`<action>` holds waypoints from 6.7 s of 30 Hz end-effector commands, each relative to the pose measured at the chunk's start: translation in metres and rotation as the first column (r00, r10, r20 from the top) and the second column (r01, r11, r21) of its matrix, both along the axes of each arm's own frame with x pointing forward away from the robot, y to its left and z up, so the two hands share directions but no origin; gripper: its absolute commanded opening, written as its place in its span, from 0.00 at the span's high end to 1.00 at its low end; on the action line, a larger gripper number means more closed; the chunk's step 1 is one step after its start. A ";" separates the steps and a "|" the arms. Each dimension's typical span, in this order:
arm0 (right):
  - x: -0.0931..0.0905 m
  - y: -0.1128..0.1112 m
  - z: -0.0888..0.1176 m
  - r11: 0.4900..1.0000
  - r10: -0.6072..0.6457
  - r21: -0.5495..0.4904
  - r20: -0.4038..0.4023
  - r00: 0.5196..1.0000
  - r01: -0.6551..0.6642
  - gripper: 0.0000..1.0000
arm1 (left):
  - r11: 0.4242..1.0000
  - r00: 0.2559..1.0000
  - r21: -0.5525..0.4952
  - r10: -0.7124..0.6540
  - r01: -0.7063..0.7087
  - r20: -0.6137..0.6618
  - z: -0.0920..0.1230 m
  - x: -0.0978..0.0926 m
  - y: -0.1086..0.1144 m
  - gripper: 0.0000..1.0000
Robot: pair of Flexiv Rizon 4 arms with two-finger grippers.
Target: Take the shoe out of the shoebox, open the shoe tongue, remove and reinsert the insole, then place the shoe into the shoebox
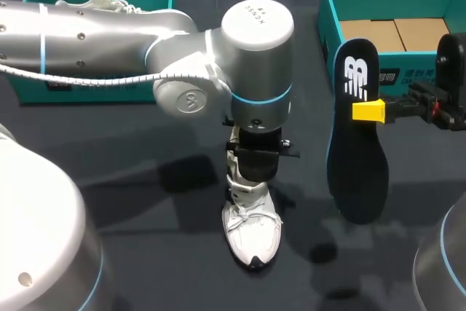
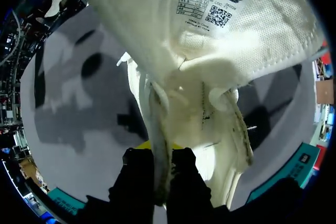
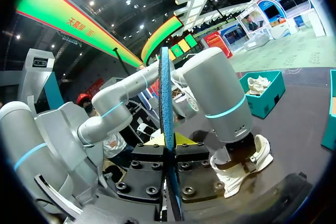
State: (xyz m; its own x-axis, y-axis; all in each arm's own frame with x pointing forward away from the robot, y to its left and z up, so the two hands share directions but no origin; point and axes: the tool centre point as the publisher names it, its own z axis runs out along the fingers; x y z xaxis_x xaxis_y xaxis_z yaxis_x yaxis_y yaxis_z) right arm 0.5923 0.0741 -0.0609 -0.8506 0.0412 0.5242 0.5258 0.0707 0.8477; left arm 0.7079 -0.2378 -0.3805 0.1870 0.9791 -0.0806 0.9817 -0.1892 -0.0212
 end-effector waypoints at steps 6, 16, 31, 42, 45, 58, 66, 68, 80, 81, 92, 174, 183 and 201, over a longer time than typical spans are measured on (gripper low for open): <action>-0.001 0.001 0.000 1.000 -0.003 -0.002 0.000 1.000 0.003 1.00 | 1.000 1.000 -0.009 -0.016 0.016 -0.002 -0.005 0.000 -0.003 0.62; -0.001 0.001 0.000 1.000 -0.003 -0.002 0.000 1.000 0.003 1.00 | 0.998 0.999 -0.067 -0.012 0.015 0.035 0.016 0.002 0.002 0.00; -0.001 0.001 0.000 1.000 -0.003 -0.002 0.000 1.000 0.003 1.00 | 0.917 0.996 -0.398 0.066 -0.035 0.066 0.108 0.023 0.017 0.00; -0.001 0.001 0.000 1.000 -0.003 -0.002 0.000 1.000 0.003 1.00 | 0.896 0.997 -0.441 0.070 -0.050 0.030 0.112 0.026 0.019 0.00; -0.001 0.001 0.000 1.000 -0.003 -0.002 0.000 1.000 0.003 1.00 | 0.836 0.997 -0.545 0.078 -0.062 0.005 0.126 0.029 0.023 0.00; -0.001 0.001 0.000 1.000 -0.003 -0.002 0.000 1.000 0.003 1.00 | 0.718 0.989 -0.680 0.080 -0.145 -0.127 0.146 0.040 0.021 0.00; -0.001 0.001 0.000 1.000 -0.003 -0.002 0.000 1.000 0.003 1.00 | 0.558 0.980 -0.810 0.041 -0.182 -0.192 0.159 0.033 0.017 0.00; -0.001 0.001 0.000 1.000 -0.003 -0.002 0.000 1.000 0.003 1.00 | 0.514 0.976 -0.833 0.057 -0.207 -0.208 0.162 0.032 0.013 0.00; -0.001 0.001 0.000 1.000 -0.003 -0.002 0.000 1.000 0.003 1.00 | 0.471 0.956 -0.832 0.115 -0.293 -0.271 0.171 0.038 0.006 0.00; -0.001 0.001 0.000 1.000 -0.003 -0.002 0.000 1.000 0.003 1.00 | 0.454 0.959 -0.844 0.117 -0.284 -0.259 0.170 0.039 0.007 0.00; -0.001 0.001 0.000 1.000 -0.003 -0.002 0.000 1.000 0.003 1.00 | 0.319 0.953 -0.898 0.097 -0.304 -0.289 0.183 0.040 0.008 0.00; 0.242 0.018 -0.053 0.995 -0.098 -0.081 -0.656 0.748 0.060 1.00 | 0.151 0.966 -0.967 0.186 -0.206 -0.177 0.224 0.079 -0.003 0.00; 0.242 0.018 -0.053 0.995 -0.098 -0.081 -0.656 0.748 0.060 1.00 | 0.151 0.966 -0.967 0.186 -0.206 -0.177 0.224 0.079 -0.003 0.00; 0.249 0.037 -0.076 0.996 -0.083 -0.057 -0.768 0.635 0.062 1.00 | 0.150 0.977 -0.973 0.149 -0.177 -0.155 0.231 0.095 -0.029 0.00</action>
